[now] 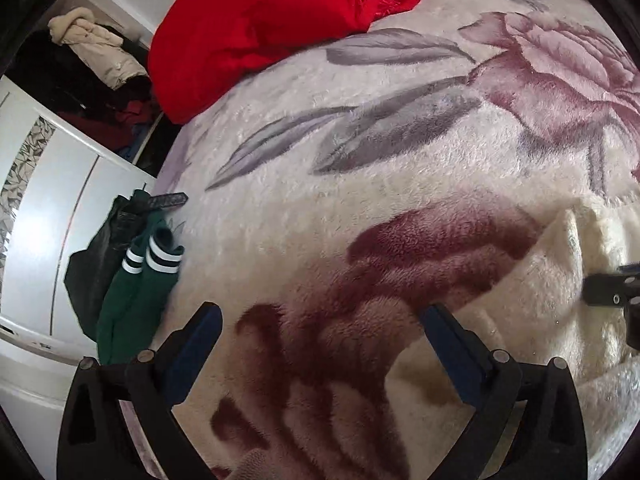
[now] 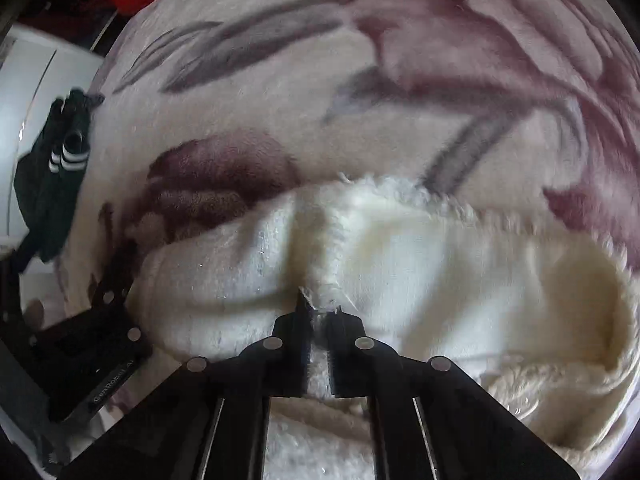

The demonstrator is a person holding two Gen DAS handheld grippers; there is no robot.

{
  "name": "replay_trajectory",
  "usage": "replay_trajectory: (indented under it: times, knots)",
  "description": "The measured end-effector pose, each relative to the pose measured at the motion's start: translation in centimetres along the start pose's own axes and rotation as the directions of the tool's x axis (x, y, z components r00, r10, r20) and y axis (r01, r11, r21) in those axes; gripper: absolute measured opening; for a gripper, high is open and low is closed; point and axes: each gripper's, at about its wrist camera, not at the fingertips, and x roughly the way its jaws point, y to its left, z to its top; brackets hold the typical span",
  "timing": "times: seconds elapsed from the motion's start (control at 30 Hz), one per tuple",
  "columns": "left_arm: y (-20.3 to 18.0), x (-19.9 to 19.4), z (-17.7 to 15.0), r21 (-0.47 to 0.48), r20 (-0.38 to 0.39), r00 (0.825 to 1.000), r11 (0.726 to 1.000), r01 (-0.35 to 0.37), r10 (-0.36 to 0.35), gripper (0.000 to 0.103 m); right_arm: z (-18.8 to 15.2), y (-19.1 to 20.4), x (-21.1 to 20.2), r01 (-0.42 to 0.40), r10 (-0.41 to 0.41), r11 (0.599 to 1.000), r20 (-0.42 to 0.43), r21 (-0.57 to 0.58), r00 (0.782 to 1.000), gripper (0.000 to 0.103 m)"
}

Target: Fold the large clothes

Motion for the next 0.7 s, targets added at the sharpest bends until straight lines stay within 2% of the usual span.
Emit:
replay_trajectory:
  times: [0.03,0.2,0.33,0.4,0.43,0.47,0.5,0.53,0.57,0.6,0.67,0.7]
  knots:
    - [-0.1,0.2,0.2,-0.005,-0.001,1.0,1.0,0.004,-0.004,0.103,0.0,0.6,-0.4,0.044,-0.043,0.999,0.035,-0.023,0.998,0.006]
    - [0.1,0.5,1.1,-0.025,0.007,1.0,1.0,0.007,-0.007,0.103,1.1,1.8,-2.3,0.144,-0.138,0.989,0.147,-0.033,0.98,0.005]
    - [0.2,0.9,1.9,-0.027,0.01,1.0,1.0,-0.012,0.012,0.103,2.7,1.5,-2.0,0.146,-0.147,0.989,0.145,0.016,0.978,0.005]
    - [0.7,0.5,1.6,-0.038,0.0,1.0,0.999,-0.001,0.001,0.103,3.4,0.9,-0.4,0.087,-0.091,0.994,0.072,0.059,0.993,0.007]
    - [1.3,-0.2,1.1,-0.049,0.003,1.0,0.999,0.01,-0.01,0.103,3.5,0.6,-0.1,0.058,-0.063,0.994,0.056,0.089,0.996,0.01]
    - [1.9,-0.8,0.5,-0.062,0.003,1.0,0.998,0.02,-0.02,0.103,3.0,-0.2,-0.7,0.012,-0.018,0.993,0.05,0.113,0.999,0.026]
    - [2.9,-1.9,-0.5,-0.089,0.006,0.999,0.995,0.05,-0.049,0.103,1.9,-1.0,-1.8,-0.049,0.044,0.99,0.04,0.134,0.998,0.038]
    - [4.0,-3.1,-1.8,-0.123,0.015,0.997,0.989,0.077,-0.076,0.103,0.8,-1.5,-2.9,-0.091,0.086,0.985,0.041,0.144,0.995,0.06]
    - [4.7,-3.9,-2.9,-0.144,0.015,0.996,0.986,0.089,-0.088,0.103,-0.8,-2.2,-4.6,-0.123,0.115,0.981,0.058,0.15,0.992,0.067]
    - [5.8,-5.0,-4.9,-0.171,0.006,0.994,0.979,0.109,-0.11,0.103,-3.6,-3.1,-7.0,-0.154,0.141,0.977,0.096,0.146,0.985,0.067]
    - [7.4,-6.7,-8.9,-0.227,-0.025,0.986,0.961,0.157,-0.167,0.103,-7.7,-4.5,-9.6,-0.166,0.148,0.973,0.12,0.159,0.982,0.069]
    - [7.6,-7.2,-10.4,-0.24,-0.049,0.981,0.956,0.169,-0.186,0.103,-11.5,-5.8,-11.3,-0.177,0.151,0.965,0.139,0.196,0.979,0.071]
